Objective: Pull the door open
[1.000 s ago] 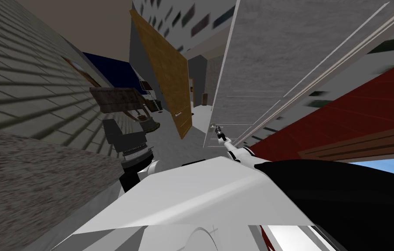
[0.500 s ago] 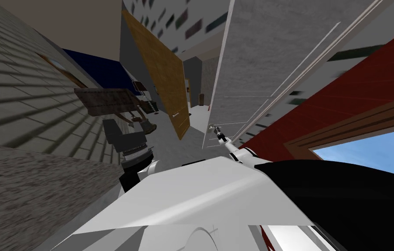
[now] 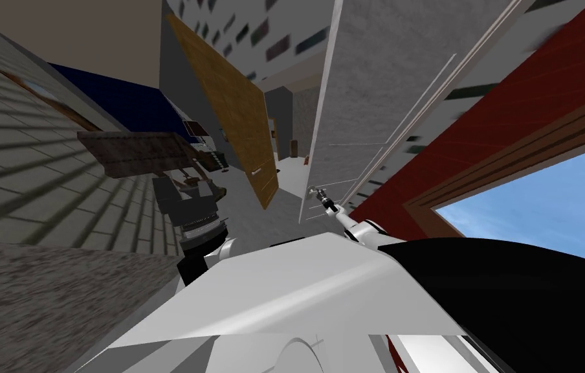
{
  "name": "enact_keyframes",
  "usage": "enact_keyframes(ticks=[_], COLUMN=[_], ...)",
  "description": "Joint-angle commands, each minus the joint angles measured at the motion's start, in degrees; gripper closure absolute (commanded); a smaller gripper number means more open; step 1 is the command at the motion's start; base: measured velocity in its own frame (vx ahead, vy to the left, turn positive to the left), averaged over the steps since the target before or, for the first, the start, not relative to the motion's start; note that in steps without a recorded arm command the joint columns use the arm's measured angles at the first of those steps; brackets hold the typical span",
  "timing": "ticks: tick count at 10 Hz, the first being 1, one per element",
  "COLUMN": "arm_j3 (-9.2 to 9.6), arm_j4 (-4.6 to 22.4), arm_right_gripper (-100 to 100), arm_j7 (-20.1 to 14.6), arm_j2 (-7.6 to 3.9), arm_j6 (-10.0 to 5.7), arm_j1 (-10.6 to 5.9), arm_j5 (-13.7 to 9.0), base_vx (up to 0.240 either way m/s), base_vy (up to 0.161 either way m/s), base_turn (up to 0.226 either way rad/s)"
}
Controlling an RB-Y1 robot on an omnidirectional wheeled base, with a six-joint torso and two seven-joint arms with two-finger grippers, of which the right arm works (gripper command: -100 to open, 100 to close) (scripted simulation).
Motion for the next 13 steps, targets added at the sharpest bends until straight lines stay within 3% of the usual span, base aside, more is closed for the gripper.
enact_keyframes(ticks=[1,7,8,9,10,13], arm_j3=[0.0,5.8,5.8,6.8,6.8,9.52], arm_j4=[0.0,-3.5,-3.5,-4.1,-4.1,-5.8], arm_right_gripper=[100,100,100,100,100,100], arm_j7=[0.0,-6.5,-6.5,-7.6,-7.6,-10.6], arm_j2=[0.0,-6.09,-6.09,-7.18,-7.18,-10.14], arm_j6=[0.0,-9.48,-9.48,-11.2,-11.2,-15.76], arm_j1=[0.0,5.31,5.31,6.23,6.23,8.71], arm_j5=[0.0,2.3,2.3,2.7,2.7,3.8], base_vx=[-0.019,-0.003,-0.007,-0.007,-0.007,0.004], base_vy=[0.011,0.0,-0.005,-0.01,-0.008,-0.01], base_turn=[-0.033,-0.119,-0.074,-0.079,-0.041,-0.115])
